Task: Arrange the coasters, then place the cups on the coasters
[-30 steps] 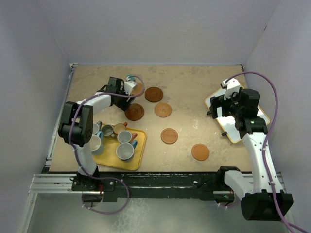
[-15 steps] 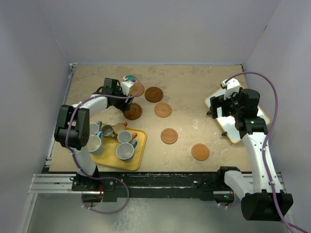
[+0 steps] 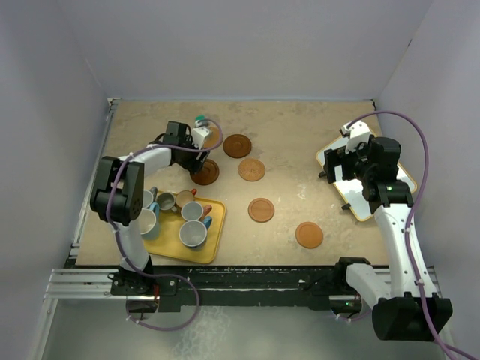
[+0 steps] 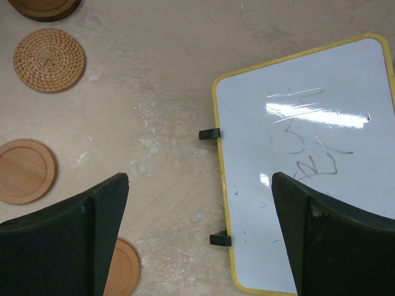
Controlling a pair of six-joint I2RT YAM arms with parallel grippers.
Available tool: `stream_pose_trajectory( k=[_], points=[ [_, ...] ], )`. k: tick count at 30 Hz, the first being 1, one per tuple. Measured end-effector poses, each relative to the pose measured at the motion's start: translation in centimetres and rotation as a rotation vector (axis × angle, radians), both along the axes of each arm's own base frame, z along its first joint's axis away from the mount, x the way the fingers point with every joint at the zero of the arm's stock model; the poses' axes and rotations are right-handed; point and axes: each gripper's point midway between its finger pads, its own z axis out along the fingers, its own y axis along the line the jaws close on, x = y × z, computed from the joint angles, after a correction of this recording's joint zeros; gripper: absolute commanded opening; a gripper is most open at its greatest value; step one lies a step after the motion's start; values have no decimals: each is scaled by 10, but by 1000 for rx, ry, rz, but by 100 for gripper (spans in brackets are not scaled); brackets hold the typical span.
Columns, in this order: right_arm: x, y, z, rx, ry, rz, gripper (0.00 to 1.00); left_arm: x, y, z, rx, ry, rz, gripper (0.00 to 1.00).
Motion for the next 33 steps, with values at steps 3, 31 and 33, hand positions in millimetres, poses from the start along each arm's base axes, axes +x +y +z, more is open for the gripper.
stream_pose_trajectory(
  k=[3, 31, 33],
  points=[
    [0, 0, -1, 0, 3, 0, 100, 6, 5, 1, 26, -11, 23, 60],
    [2, -5, -8, -24, 25, -14, 100, 111, 43, 6, 36, -120, 264, 61],
    [2, -5, -8, -24, 25, -14, 100, 111, 40, 6, 23, -120, 252, 62]
  ],
)
